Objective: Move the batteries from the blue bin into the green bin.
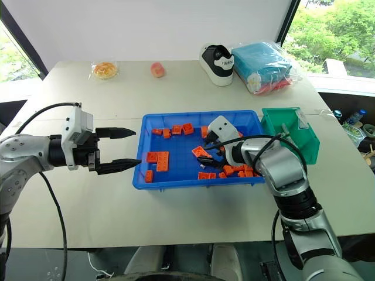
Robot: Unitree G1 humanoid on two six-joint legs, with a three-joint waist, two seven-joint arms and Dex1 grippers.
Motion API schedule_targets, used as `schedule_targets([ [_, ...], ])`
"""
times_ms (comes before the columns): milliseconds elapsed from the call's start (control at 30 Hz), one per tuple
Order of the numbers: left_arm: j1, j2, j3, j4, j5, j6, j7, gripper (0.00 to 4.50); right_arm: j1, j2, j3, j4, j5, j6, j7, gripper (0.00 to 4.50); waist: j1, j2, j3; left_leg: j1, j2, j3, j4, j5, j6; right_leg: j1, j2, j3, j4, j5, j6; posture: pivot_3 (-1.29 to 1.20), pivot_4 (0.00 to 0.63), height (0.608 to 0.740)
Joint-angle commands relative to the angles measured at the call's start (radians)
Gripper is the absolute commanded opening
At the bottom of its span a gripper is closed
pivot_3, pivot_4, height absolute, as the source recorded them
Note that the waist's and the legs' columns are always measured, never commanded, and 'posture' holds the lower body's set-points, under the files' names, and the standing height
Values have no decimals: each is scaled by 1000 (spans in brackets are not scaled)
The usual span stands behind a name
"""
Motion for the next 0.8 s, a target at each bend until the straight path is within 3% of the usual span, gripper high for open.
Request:
schedule_targets([
  [33,-15,3,26,-22,-18,1,2,4500,-7,11,33,21,-2,-49,-22,4457,0,0,0,0,0,0,0,0,0,0,0,0,0,0,0,0,150,711],
  [300,-29,6,25,-13,-17,0,-1,4500,-20,6,136,152,-77,-205,-55,4457,-3,0,0,0,0,0,0,0,0,0,0,0,0,0,0,0,150,711],
  [400,-28,7,28,-13,-16,-2,-1,4500,-24,14,131,170,-74,-222,-55,3775,-10,-1,-1,0,0,0,0,0,0,0,0,0,0,0,0,0,150,711],
  [500,-27,7,30,-10,-14,-4,-2,4500,-38,27,120,155,-49,-199,-42,2219,-15,-1,-1,0,0,0,-1,0,0,1,1,0,0,0,1,0,150,711],
  [633,-32,4,29,0,-12,-7,-3,4500,-75,54,126,154,-27,-198,-23,2224,-17,-1,-1,0,1,-1,-1,0,0,1,1,0,1,2,3,0,150,711],
  [800,-46,0,22,13,-7,-12,-4,4500,-149,124,205,261,-75,-328,-6,2224,-19,-1,-1,0,1,0,-1,0,0,0,1,0,1,1,3,0,150,711],
])
